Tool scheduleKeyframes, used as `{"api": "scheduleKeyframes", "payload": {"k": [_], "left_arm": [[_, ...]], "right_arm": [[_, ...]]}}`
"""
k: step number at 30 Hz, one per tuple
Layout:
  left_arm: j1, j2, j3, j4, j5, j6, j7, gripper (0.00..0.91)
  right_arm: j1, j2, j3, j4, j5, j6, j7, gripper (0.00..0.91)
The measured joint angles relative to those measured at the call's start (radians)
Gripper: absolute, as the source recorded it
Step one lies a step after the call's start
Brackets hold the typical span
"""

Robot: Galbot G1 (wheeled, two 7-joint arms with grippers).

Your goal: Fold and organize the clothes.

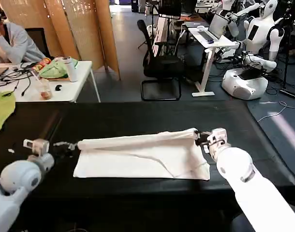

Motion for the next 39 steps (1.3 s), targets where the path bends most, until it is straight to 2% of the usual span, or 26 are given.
{"api": "scheduleKeyframes", "payload": {"k": [12, 13, 14, 15, 19, 24, 28, 31, 34, 39], "left_arm": [[0.119, -0.03, -0.026, -0.001, 0.055, -0.021, 0.005, 0.0], [0.119, -0.034, -0.026, -0.001, 0.057, -0.019, 0.003, 0.683], [0.121, -0.038, -0.025, -0.003, 0.057, -0.016, -0.003, 0.878], [0.124, -0.043, -0.026, -0.007, 0.054, -0.01, -0.014, 0.878], [0.143, -0.049, -0.038, -0.03, 0.051, 0.005, -0.03, 0.878], [0.183, -0.05, -0.079, -0.093, 0.082, 0.071, -0.047, 0.878], [0.202, -0.067, -0.116, -0.146, 0.096, 0.072, -0.048, 0.878], [0.194, -0.084, -0.139, -0.158, 0.056, 0.04, -0.05, 0.878], [0.164, -0.106, -0.144, -0.152, 0.011, 0.01, -0.043, 0.878], [0.06, -0.155, -0.119, -0.082, -0.037, -0.016, -0.049, 0.878]], "right_arm": [[-0.119, 0.013, 0.015, 0.043, -0.019, 0.0, -0.003, 0.0], [-0.124, 0.011, 0.018, 0.047, -0.019, 0.0, 0.002, 0.0], [-0.13, 0.009, 0.021, 0.053, -0.021, 0.0, 0.005, 0.439], [-0.138, 0.007, 0.026, 0.062, -0.025, 0.0, 0.005, 0.878], [-0.177, -0.007, 0.056, 0.111, -0.025, 0.0, 0.003, 0.878], [-0.207, -0.018, 0.112, 0.184, 0.022, 0.0, 0.009, 0.878], [-0.192, -0.006, 0.138, 0.193, 0.048, 0.0, 0.011, 0.878], [-0.162, 0.014, 0.137, 0.164, 0.046, 0.0, 0.02, 0.878], [-0.109, 0.049, 0.12, 0.103, 0.012, 0.0, 0.027, 0.878], [-0.007, 0.117, 0.085, -0.034, -0.022, 0.052, 0.024, 0.878]]}}
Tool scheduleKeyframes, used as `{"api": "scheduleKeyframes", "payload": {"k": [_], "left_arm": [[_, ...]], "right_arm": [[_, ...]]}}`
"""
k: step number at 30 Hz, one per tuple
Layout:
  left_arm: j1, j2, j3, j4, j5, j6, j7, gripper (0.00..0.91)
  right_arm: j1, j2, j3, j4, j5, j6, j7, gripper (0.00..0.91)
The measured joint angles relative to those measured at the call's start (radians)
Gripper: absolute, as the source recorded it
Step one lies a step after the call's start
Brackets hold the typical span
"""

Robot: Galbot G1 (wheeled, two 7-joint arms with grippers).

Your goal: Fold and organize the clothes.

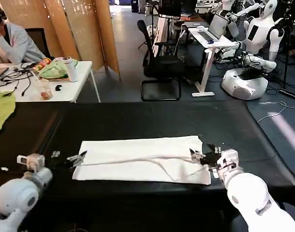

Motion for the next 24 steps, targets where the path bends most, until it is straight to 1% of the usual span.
{"api": "scheduleKeyframes", "payload": {"k": [5, 12, 13, 14, 15, 16, 17, 18, 19, 20, 21, 22, 23, 24], "left_arm": [[-0.121, -0.075, 0.046, 0.118, -0.011, 0.001, -0.005, 0.878], [-0.177, -0.129, 0.081, 0.217, -0.003, 0.003, 0.004, 0.878], [-0.183, -0.133, 0.084, 0.228, -0.004, 0.003, 0.005, 0.673], [-0.189, -0.137, 0.086, 0.239, -0.006, 0.004, 0.005, 0.585], [-0.194, -0.139, 0.087, 0.247, -0.008, 0.004, 0.007, 0.429], [-0.197, -0.14, 0.089, 0.253, -0.01, 0.004, 0.009, 0.332], [-0.2, -0.142, 0.09, 0.259, -0.013, 0.004, 0.012, 0.146], [-0.202, -0.142, 0.091, 0.263, -0.014, 0.004, 0.014, 0.146], [-0.204, -0.143, 0.092, 0.268, -0.014, 0.004, 0.016, 0.098], [-0.207, -0.144, 0.093, 0.273, -0.014, 0.004, 0.017, 0.078], [-0.208, -0.145, 0.094, 0.276, -0.014, 0.004, 0.019, 0.029], [-0.21, -0.146, 0.095, 0.281, -0.015, 0.006, 0.021, 0.0], [-0.213, -0.148, 0.096, 0.286, -0.016, 0.011, 0.021, 0.0], [-0.216, -0.149, 0.099, 0.291, -0.017, 0.016, 0.021, 0.0]], "right_arm": [[0.077, 0.046, -0.024, -0.125, -0.009, 0.029, -0.003, 0.878], [0.119, 0.084, -0.026, -0.23, -0.005, 0.045, 0.008, 0.878], [0.12, 0.091, -0.026, -0.24, -0.004, 0.045, 0.012, 0.868], [0.12, 0.097, -0.026, -0.247, -0.004, 0.045, 0.015, 0.829], [0.12, 0.103, -0.026, -0.253, -0.004, 0.045, 0.016, 0.77], [0.121, 0.109, -0.025, -0.257, -0.004, 0.045, 0.017, 0.741], [0.122, 0.115, -0.026, -0.26, -0.004, 0.045, 0.017, 0.614], [0.124, 0.12, -0.026, -0.263, -0.005, 0.045, 0.018, 0.556], [0.125, 0.125, -0.026, -0.265, -0.006, 0.045, 0.019, 0.41], [0.126, 0.13, -0.026, -0.268, -0.007, 0.045, 0.019, 0.332], [0.127, 0.135, -0.026, -0.27, -0.01, 0.046, 0.019, 0.205], [0.128, 0.14, -0.026, -0.272, -0.012, 0.046, 0.019, 0.156], [0.128, 0.143, -0.026, -0.274, -0.014, 0.047, 0.019, 0.088], [0.128, 0.147, -0.025, -0.275, -0.017, 0.047, 0.02, 0.078]]}}
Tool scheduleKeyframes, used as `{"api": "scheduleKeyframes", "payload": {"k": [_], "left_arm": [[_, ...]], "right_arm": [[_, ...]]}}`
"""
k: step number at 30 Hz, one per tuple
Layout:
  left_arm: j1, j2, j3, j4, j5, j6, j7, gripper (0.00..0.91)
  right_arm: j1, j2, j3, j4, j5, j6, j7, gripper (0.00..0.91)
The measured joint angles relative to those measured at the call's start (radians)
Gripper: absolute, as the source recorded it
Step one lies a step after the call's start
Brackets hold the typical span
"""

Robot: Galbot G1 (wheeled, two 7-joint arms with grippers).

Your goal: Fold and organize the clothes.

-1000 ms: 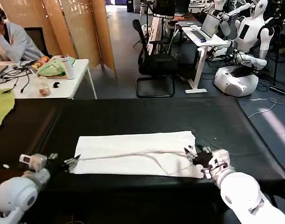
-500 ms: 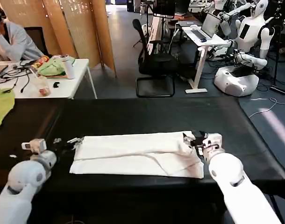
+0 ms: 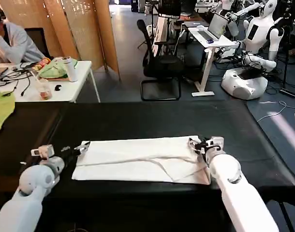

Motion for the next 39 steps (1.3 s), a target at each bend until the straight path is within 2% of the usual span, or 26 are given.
{"api": "scheduleKeyframes", "payload": {"k": [6, 14, 15, 16, 18, 19, 25, 34, 39], "left_arm": [[-0.023, -0.016, 0.019, 0.032, 0.001, 0.001, 0.0, 0.0], [-0.026, 0.002, 0.043, 0.028, 0.226, -0.053, 0.046, 0.0], [-0.027, 0.007, 0.044, 0.027, 0.247, -0.058, 0.048, 0.0], [-0.028, 0.012, 0.044, 0.027, 0.262, -0.059, 0.048, 0.0], [-0.029, 0.026, 0.042, 0.025, 0.285, -0.06, 0.049, 0.0], [-0.026, 0.032, 0.039, 0.021, 0.284, -0.06, 0.049, 0.878], [-0.002, 0.037, 0.015, -0.002, 0.266, -0.068, 0.048, 0.878], [0.012, 0.053, -0.016, -0.005, 0.257, -0.075, 0.038, 0.878], [0.048, 0.054, -0.047, -0.039, 0.151, -0.066, 0.039, 0.878]], "right_arm": [[-0.009, 0.026, 0.002, -0.002, -0.026, 0.016, 0.014, 0.0], [-0.018, 0.077, -0.008, 0.002, -0.085, 0.054, 0.008, 0.0], [-0.018, 0.078, -0.008, 0.002, -0.088, 0.053, -0.007, 0.234], [-0.019, 0.078, -0.008, 0.003, -0.093, 0.053, -0.024, 0.878], [-0.025, 0.074, -0.005, 0.01, -0.103, 0.054, -0.059, 0.878], [-0.029, 0.068, -0.001, 0.019, -0.105, 0.058, -0.081, 0.878], [-0.064, 0.022, 0.03, 0.087, -0.079, 0.073, -0.131, 0.878], [-0.187, -0.038, 0.096, 0.268, -0.048, 0.075, -0.137, 0.878], [-0.248, -0.049, 0.13, 0.346, -0.029, 0.074, -0.136, 0.878]]}}
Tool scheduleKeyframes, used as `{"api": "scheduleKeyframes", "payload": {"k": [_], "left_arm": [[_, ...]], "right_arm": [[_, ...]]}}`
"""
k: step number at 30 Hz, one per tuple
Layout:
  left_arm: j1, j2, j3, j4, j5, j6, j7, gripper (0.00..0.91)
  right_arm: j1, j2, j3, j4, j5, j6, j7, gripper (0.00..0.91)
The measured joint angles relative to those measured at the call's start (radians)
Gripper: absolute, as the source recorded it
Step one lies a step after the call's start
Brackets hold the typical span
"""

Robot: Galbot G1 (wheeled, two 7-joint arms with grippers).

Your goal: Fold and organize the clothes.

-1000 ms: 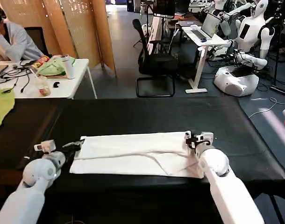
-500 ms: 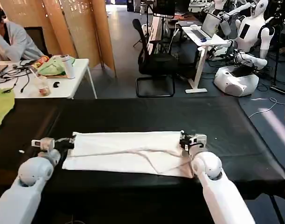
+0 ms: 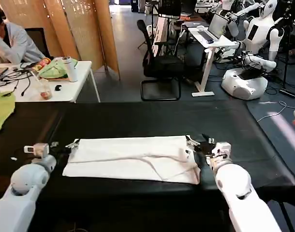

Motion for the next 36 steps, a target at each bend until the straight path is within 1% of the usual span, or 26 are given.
{"api": "scheduleKeyframes", "payload": {"k": [5, 8, 12, 18, 19, 20, 21, 22, 23, 24, 25, 27, 28, 30, 33, 36], "left_arm": [[0.073, -0.03, -0.051, -0.043, -0.07, -0.01, 0.009, 0.878], [0.119, -0.054, -0.076, -0.058, -0.066, -0.03, 0.016, 0.878], [0.157, -0.085, -0.097, -0.048, -0.047, -0.053, 0.014, 0.878], [0.207, -0.116, -0.122, -0.057, -0.054, -0.077, 0.024, 0.878], [0.214, -0.12, -0.123, -0.061, -0.052, -0.079, 0.027, 0.858], [0.22, -0.125, -0.123, -0.066, -0.047, -0.08, 0.029, 0.663], [0.226, -0.13, -0.122, -0.07, -0.038, -0.08, 0.031, 0.575], [0.229, -0.136, -0.12, -0.071, -0.029, -0.081, 0.032, 0.439], [0.232, -0.141, -0.119, -0.072, -0.022, -0.081, 0.032, 0.361], [0.236, -0.146, -0.117, -0.072, -0.019, -0.082, 0.032, 0.215], [0.239, -0.151, -0.117, -0.072, -0.018, -0.084, 0.032, 0.146], [0.242, -0.159, -0.117, -0.07, -0.02, -0.085, 0.033, 0.107], [0.241, -0.161, -0.117, -0.066, -0.028, -0.085, 0.033, 0.059], [0.238, -0.164, -0.117, -0.054, -0.052, -0.084, 0.034, 0.01], [0.241, -0.167, -0.116, -0.046, -0.067, -0.082, 0.044, 0.0], [0.248, -0.171, -0.113, -0.053, -0.052, -0.081, 0.055, 0.0]], "right_arm": [[-0.058, -0.006, 0.041, 0.064, 0.009, 0.002, 0.0, 0.878], [-0.083, -0.002, 0.057, 0.09, 0.009, 0.006, 0.001, 0.878], [-0.114, -0.001, 0.074, 0.119, 0.008, 0.009, 0.0, 0.878], [-0.132, 0.003, 0.082, 0.132, 0.007, 0.016, 0.0, 0.878], [-0.133, 0.005, 0.08, 0.134, 0.006, 0.016, 0.0, 0.878], [-0.133, 0.009, 0.078, 0.135, 0.005, 0.017, 0.0, 0.878], [-0.134, 0.011, 0.076, 0.137, 0.003, 0.017, 0.0, 0.878], [-0.135, 0.013, 0.075, 0.138, 0.002, 0.018, 0.0, 0.878], [-0.136, 0.013, 0.074, 0.14, 0.002, 0.019, 0.0, 0.878], [-0.138, 0.014, 0.074, 0.143, 0.001, 0.02, 0.0, 0.878], [-0.139, 0.014, 0.074, 0.145, 0.001, 0.021, 0.0, 0.878], [-0.143, 0.013, 0.076, 0.149, -0.001, 0.023, -0.002, 0.878], [-0.145, 0.013, 0.078, 0.15, -0.003, 0.024, -0.003, 0.878], [-0.147, 0.013, 0.079, 0.151, -0.007, 0.026, -0.005, 0.878], [-0.147, 0.015, 0.08, 0.15, -0.02, 0.03, -0.012, 0.878], [-0.141, 0.022, 0.075, 0.146, -0.023, 0.03, -0.012, 0.878]]}}
